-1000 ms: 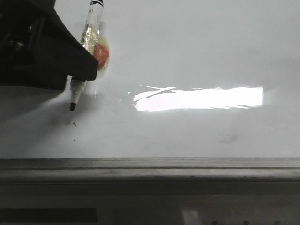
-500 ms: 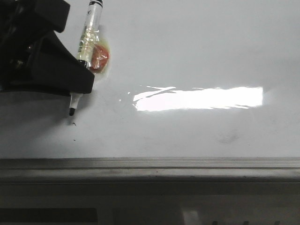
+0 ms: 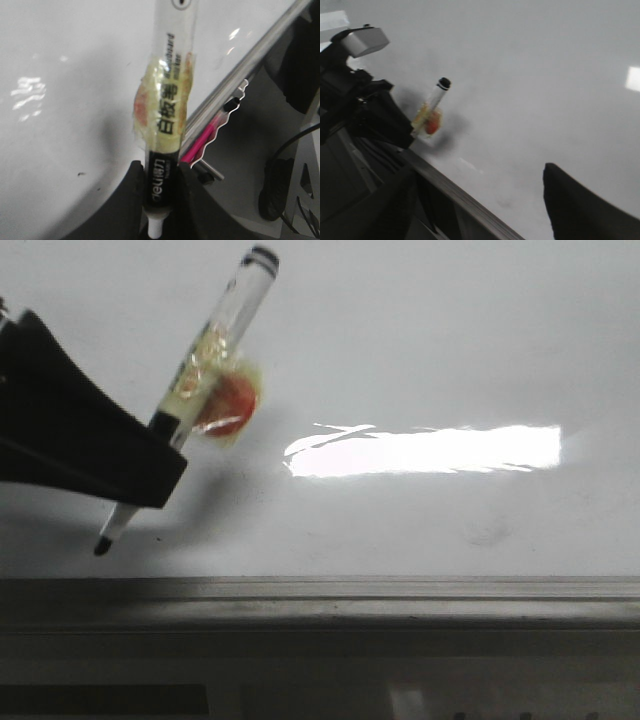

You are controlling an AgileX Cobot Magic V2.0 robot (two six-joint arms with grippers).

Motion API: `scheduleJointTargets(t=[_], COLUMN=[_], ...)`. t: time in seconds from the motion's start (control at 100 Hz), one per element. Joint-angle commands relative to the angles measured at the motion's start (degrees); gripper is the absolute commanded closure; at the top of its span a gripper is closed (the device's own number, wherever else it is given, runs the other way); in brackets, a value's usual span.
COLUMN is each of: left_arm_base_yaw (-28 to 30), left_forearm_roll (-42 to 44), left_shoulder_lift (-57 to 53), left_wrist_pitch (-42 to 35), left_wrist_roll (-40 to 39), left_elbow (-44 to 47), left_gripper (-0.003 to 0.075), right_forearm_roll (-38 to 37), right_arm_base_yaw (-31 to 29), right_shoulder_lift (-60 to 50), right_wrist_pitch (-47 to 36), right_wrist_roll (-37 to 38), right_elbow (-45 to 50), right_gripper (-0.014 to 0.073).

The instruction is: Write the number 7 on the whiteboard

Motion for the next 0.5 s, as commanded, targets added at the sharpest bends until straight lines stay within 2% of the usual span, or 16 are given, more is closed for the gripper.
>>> scheduleJointTargets(t=[0.0,0.09,0.16,0.27,0.49], left_arm_base_yaw=[0.12,0.12,0.12,0.12,0.12], left_forearm_roll=[-9.79,-18.27,-22.67,-25.55,-25.65], left_shoulder_lift=[-2.69,-3.62,-3.62,-3.62,-3.62], left_wrist_pitch=[0.92,5.70,9.00,10.60,13.98], left_wrist_roll=[13.95,25.38,31.16,34.75,40.98], left_elbow=[-1.71,-1.71,-1.71,-1.71,-1.71], left_gripper=[0.0740,0.0741,0.0741,0.0741,0.0740], right_forearm_roll=[10.84,14.53,14.78,14.78,15.49], right_arm_base_yaw=[0.28,2.26,4.28,7.45,12.26], right_shoulder_lift=[2.03,3.14,4.26,6.32,10.54], right_wrist_pitch=[-2.40,-0.65,1.44,2.49,2.52], right_wrist_roll=[-7.83,-12.52,-15.04,-15.77,-21.29], right_elbow=[-1.34,-1.34,-1.34,-1.34,-1.34], right_gripper=[0.0115,0.0115,0.0115,0.0115,0.0115])
